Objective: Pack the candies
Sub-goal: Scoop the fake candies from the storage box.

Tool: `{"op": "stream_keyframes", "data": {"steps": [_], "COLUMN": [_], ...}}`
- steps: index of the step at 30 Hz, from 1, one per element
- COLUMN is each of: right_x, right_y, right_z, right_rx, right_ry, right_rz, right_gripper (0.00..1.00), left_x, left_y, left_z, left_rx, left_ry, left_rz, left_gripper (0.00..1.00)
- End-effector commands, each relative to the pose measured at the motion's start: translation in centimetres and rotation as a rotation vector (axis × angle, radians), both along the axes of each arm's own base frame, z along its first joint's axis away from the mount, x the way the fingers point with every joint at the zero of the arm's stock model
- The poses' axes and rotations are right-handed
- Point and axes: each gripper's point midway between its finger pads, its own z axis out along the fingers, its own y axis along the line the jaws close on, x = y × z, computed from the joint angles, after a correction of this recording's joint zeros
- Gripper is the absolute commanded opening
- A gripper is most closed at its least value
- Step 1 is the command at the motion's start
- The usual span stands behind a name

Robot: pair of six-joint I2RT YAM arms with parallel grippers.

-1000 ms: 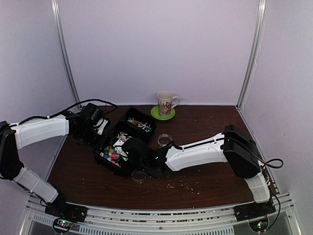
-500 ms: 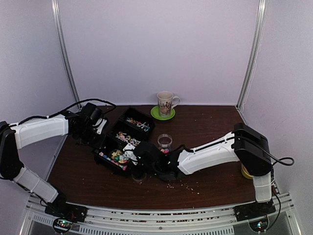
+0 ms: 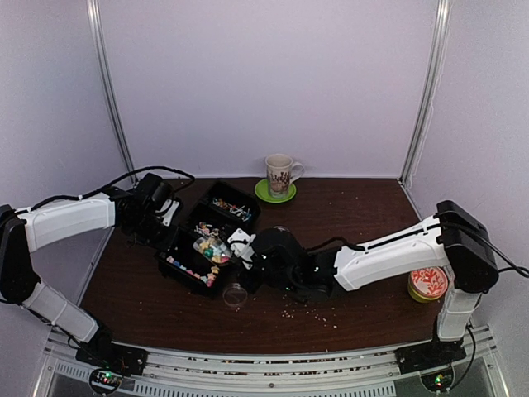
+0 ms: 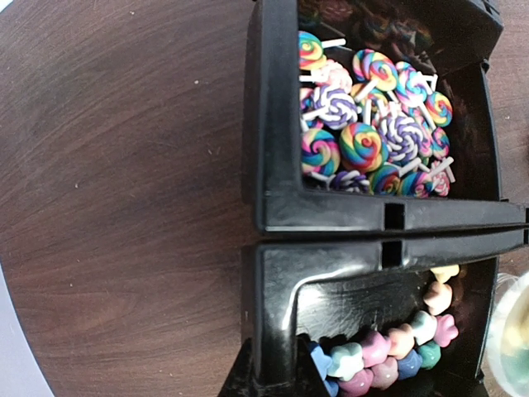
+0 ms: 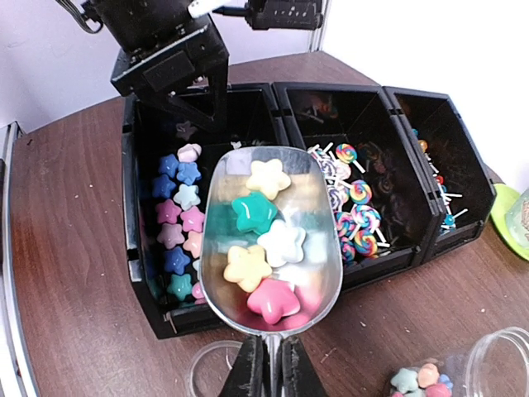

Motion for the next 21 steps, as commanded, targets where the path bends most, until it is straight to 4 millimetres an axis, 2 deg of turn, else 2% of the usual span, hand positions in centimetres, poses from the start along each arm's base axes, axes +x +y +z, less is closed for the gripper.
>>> {"op": "stream_keyframes", "data": {"steps": [1,5,13,21], "right_x": [0.2,0.1,0.6,0.6], "right_y": [-1.6,-3.4,-5.1,-8.6], "right_z": [4.4,5.9,7.8,9.1], "right_rx": [0.108,0.15,0.16,0.026], "right_ry": [-0.078,-0.123,-0.18,-0.191], "right_rz": [-0.02,-0.046,-0.101,-0.158], "right_gripper": [0.0,0.0,0.0,0.0], "left_x": [3.9,3.9,3.8,3.8], "left_y": [-1.4,-1.6,-1.7,-1.8], "left_z": [5.5,5.4,5.5,5.7], "left_rx": [-0.12,-0.128,-0.137,-0.144], "left_ry": [-0.206,-0.2,-0.198,-0.197], "left_rz": [0.039,0.036,0.029,0.027], "left_gripper": [0.0,0.0,0.0,0.0]}}
